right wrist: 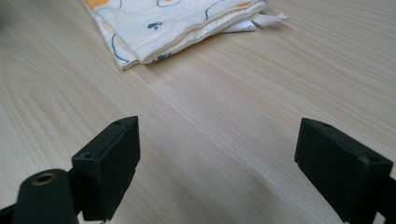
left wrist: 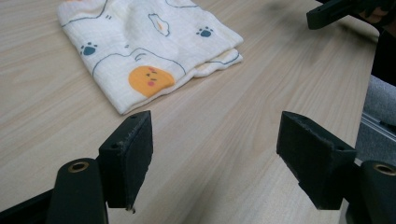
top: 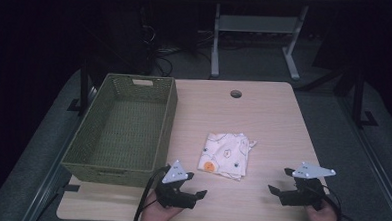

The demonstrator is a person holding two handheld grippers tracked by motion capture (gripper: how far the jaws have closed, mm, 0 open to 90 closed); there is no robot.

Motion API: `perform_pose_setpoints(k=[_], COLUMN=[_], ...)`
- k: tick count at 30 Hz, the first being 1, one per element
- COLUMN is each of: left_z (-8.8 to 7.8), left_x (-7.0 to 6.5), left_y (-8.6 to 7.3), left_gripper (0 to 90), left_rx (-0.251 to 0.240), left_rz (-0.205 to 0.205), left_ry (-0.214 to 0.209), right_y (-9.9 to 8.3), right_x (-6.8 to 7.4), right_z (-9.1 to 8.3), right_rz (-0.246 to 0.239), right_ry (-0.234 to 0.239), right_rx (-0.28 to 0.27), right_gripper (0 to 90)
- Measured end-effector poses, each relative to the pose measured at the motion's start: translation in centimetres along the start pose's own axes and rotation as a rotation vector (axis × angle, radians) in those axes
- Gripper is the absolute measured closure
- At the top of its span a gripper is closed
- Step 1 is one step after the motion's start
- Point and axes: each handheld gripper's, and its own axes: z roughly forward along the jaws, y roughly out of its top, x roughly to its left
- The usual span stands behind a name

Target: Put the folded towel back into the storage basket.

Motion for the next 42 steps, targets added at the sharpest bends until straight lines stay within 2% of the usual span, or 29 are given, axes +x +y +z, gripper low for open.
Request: perform_pose_setpoints(k=[7, 16, 19, 21, 32, 42], left_z=[-0.1, 0.2, 0.4, 0.7, 2.4, 3.9], left_x=[0.0, -0.2, -0.6, -0.8, -0.7, -0.3], left_y=[0.0, 0.7, 0.8, 1.1, 2.9, 4.7], left_gripper=[27.6, 27.6, 27.5, 27.6, 27.3, 26.7], left_rx=[0.008, 0.010, 0.020, 0.026, 0.079, 0.108], left_rz=[0.011, 0.016, 0.037, 0.038, 0.076, 0.092], left_ry=[0.005, -0.013, -0.009, -0.023, -0.028, -0.015], right_y=[-0.1, -0.2, -0.2, -0.1, -0.1, -0.2], right_x=[-0.2, -0.4, -0.4, -0.3, -0.4, -0.5], right_z=[0.0, -0.2, -0.3, -0.3, -0.4, -0.5], right_rz=[0.011, 0.021, 0.021, 0.022, 0.023, 0.022], right_ry=[-0.006, -0.017, -0.019, -0.019, -0.019, -0.017], right_rx=[-0.001, -0.012, -0.017, -0.024, -0.030, -0.034], right_gripper=[13.7, 13.7, 13.7, 13.7, 13.7, 13.7])
